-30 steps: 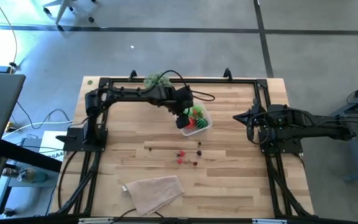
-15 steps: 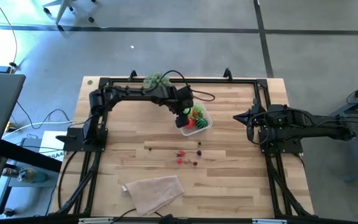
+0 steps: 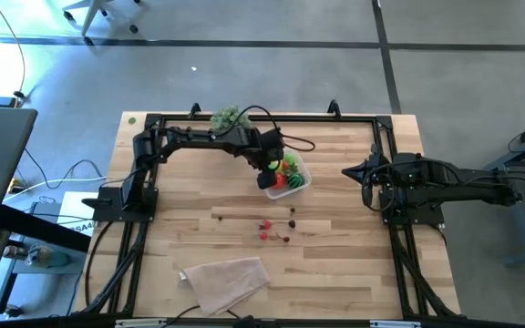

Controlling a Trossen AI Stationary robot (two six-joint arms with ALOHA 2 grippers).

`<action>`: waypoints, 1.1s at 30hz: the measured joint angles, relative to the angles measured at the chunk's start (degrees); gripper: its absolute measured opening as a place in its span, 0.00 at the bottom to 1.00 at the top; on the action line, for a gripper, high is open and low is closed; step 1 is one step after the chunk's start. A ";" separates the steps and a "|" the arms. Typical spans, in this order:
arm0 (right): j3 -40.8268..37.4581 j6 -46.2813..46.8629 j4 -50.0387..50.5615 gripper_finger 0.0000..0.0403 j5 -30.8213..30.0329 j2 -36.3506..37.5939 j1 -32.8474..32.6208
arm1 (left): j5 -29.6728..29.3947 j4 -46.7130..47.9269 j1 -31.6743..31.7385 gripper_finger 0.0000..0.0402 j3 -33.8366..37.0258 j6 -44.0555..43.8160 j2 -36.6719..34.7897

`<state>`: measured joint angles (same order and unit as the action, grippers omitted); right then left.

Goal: Pick and placing Produce into tupperware
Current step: Put the green pear into the transparent bin, then put the blueberry into the transparent bin

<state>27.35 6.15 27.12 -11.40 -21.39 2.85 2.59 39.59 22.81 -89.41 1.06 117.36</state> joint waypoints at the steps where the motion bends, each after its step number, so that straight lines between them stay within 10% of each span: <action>1: 0.00 0.00 -0.02 0.00 -0.02 0.00 0.00 | 0.00 0.02 -0.07 0.62 0.00 0.02 -0.02; 18: 0.00 0.00 0.02 0.00 0.00 0.00 0.02 | -0.59 10.75 -0.32 0.74 -8.40 -0.04 -0.79; 27: 0.00 0.00 0.00 0.00 -0.02 0.00 0.02 | -14.84 15.20 2.10 0.74 -13.22 6.39 -0.92; 33: 0.00 0.00 0.00 0.00 0.00 0.00 0.01 | -8.90 16.42 8.12 0.74 -13.22 4.67 -0.92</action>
<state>27.35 6.15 27.11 -11.40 -21.39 2.86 -6.31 56.02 30.94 -102.63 5.73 116.44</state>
